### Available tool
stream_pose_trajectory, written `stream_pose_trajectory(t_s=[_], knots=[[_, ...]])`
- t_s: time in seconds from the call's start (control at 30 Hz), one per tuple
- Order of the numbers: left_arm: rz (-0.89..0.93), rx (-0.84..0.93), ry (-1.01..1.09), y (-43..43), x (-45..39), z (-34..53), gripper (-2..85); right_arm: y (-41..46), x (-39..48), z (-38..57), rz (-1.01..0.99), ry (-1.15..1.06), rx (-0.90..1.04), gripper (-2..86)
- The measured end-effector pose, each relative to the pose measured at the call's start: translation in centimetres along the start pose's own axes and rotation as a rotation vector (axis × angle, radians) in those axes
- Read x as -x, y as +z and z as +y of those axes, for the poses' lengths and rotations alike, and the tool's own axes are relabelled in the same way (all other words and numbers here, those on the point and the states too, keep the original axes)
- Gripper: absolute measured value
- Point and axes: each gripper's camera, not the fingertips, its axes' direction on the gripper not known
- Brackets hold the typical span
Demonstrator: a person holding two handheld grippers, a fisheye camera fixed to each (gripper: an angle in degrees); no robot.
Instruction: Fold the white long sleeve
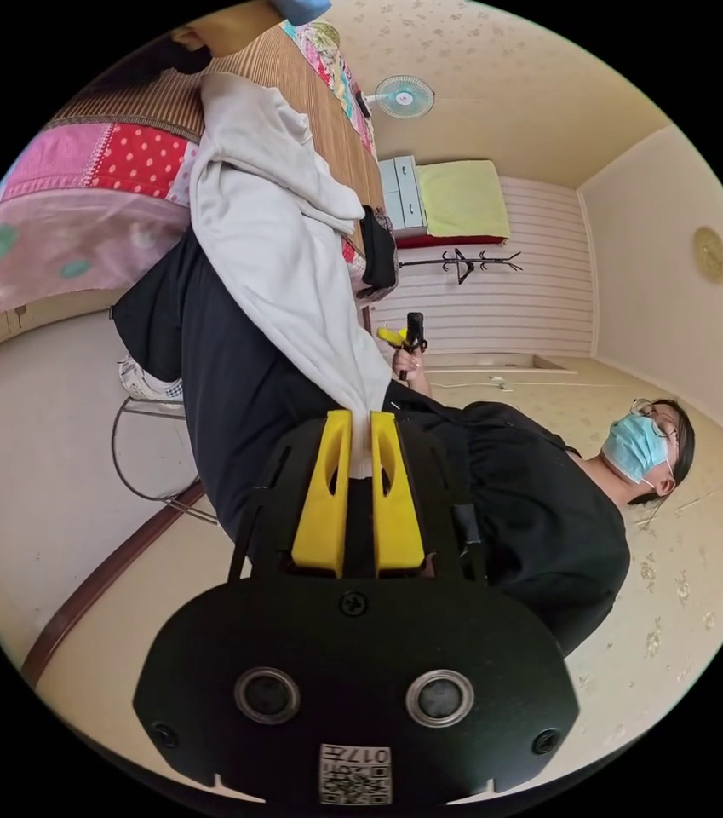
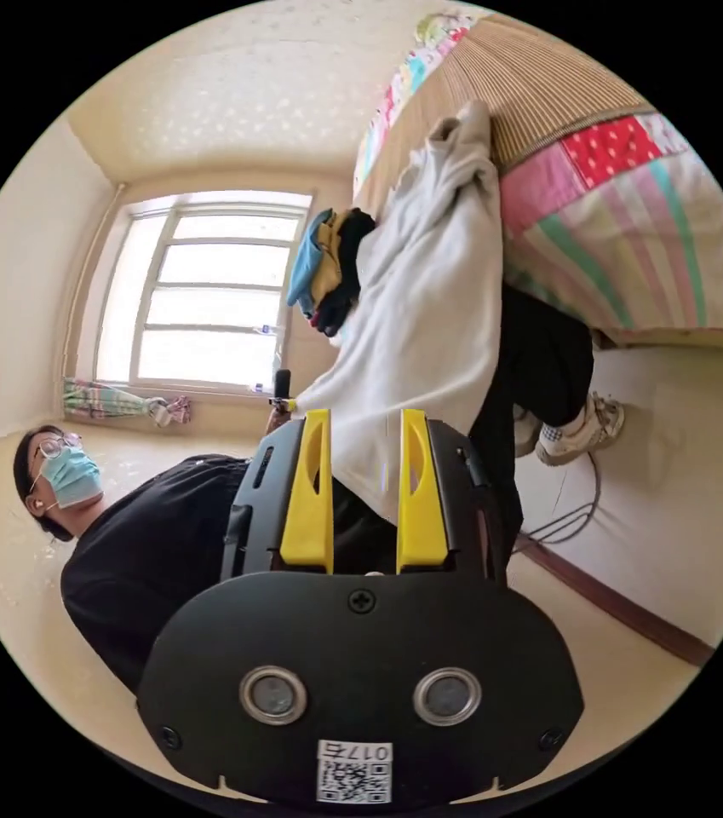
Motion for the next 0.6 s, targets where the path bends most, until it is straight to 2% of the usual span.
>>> stream_pose_trajectory(t_s=[0.13,0.3,0.6], knots=[[0.038,-0.028,-0.048,-0.5,0.7,0.4,9.9,2.6,-3.5,-0.1,0.038,0.171,0.141,15.7],[-0.039,0.045,-0.153,0.7,2.5,1.1,12.5,4.8,-4.6,-0.3,-0.104,0.182,0.241,15.3],[0.050,0.134,-0.203,3.7,6.7,3.6,9.1,4.0,-4.4,0.1,-0.172,0.131,0.260,9.7]])
